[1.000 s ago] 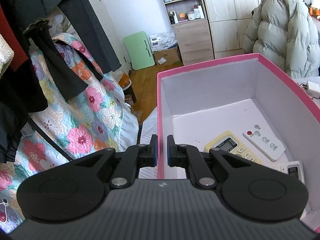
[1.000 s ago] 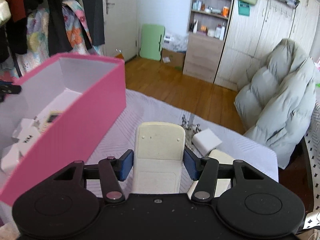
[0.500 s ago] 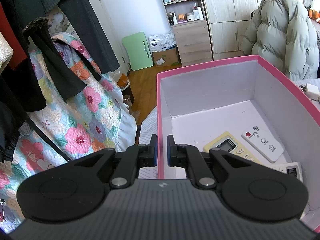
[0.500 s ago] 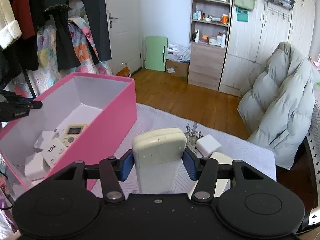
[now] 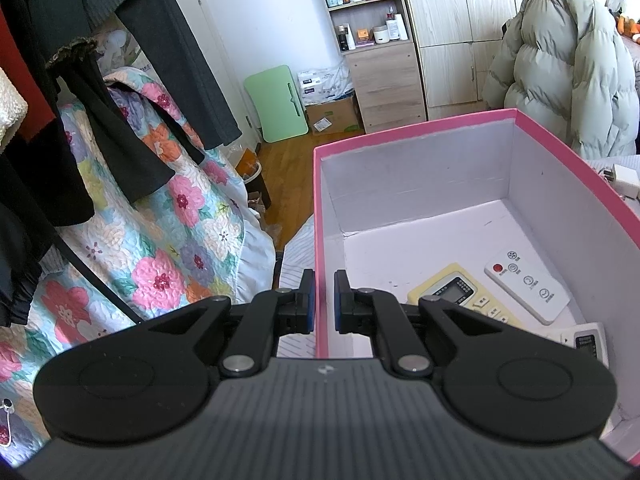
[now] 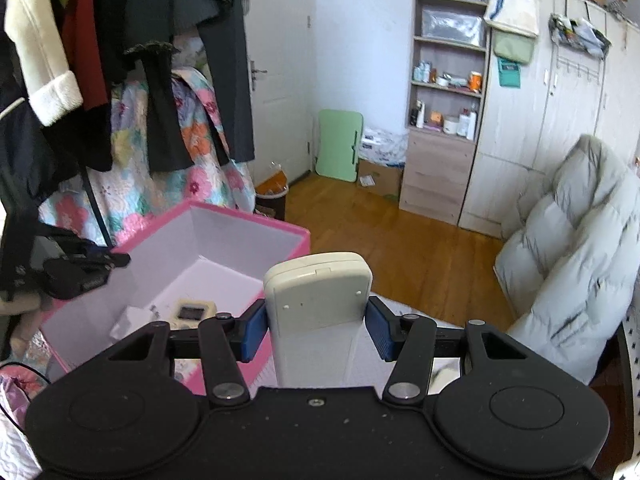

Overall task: Organize rigid objects
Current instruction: 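Carry the cream remote into the pink box and open the right gripper, then return the right gripper to the cover and grasp another cream remote, then carry the second cream remote into the pink box and release it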

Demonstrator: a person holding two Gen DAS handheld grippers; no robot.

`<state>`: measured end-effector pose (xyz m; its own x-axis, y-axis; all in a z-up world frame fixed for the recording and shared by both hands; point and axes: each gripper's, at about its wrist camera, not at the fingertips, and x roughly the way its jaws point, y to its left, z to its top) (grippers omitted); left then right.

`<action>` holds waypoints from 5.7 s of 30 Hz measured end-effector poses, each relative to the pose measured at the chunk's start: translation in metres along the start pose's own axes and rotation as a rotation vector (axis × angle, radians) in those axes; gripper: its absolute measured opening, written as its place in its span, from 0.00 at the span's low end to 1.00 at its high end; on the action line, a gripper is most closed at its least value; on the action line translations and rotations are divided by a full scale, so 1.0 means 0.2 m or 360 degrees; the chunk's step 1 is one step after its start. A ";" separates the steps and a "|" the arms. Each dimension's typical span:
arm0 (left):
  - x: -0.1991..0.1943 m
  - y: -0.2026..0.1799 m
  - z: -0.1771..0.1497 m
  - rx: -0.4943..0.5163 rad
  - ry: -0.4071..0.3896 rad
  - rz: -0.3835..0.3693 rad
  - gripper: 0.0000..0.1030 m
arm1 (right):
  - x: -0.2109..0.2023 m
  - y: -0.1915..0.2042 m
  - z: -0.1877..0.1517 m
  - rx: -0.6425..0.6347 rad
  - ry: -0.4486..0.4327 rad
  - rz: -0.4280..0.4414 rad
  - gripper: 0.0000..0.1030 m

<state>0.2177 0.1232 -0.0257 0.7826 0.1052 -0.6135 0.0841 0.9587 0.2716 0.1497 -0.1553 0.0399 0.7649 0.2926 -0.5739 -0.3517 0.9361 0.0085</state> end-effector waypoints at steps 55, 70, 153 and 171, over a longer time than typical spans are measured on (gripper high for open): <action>0.04 0.00 0.03 0.0077 0.0101 -0.0037 0.09 | 0.30 0.13 0.16 0.0030 -0.0139 0.0328 0.87; 0.04 -0.04 0.03 0.0116 0.0097 0.0056 0.09 | 0.13 -0.26 -0.28 0.0326 0.0147 -0.0074 0.88; 0.05 0.02 -0.01 -0.0044 0.0081 -0.0017 0.09 | 0.56 0.40 -0.07 -0.0064 0.0149 0.0439 0.58; 0.05 0.01 -0.01 -0.0047 0.0084 -0.0022 0.09 | 0.34 0.18 -0.07 0.0171 -0.0149 0.0147 0.76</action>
<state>0.2245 0.1270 -0.0317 0.7477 0.1049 -0.6557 0.0758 0.9675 0.2413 0.1817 -0.1048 -0.0113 0.7807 0.3906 -0.4879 -0.3670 0.9184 0.1480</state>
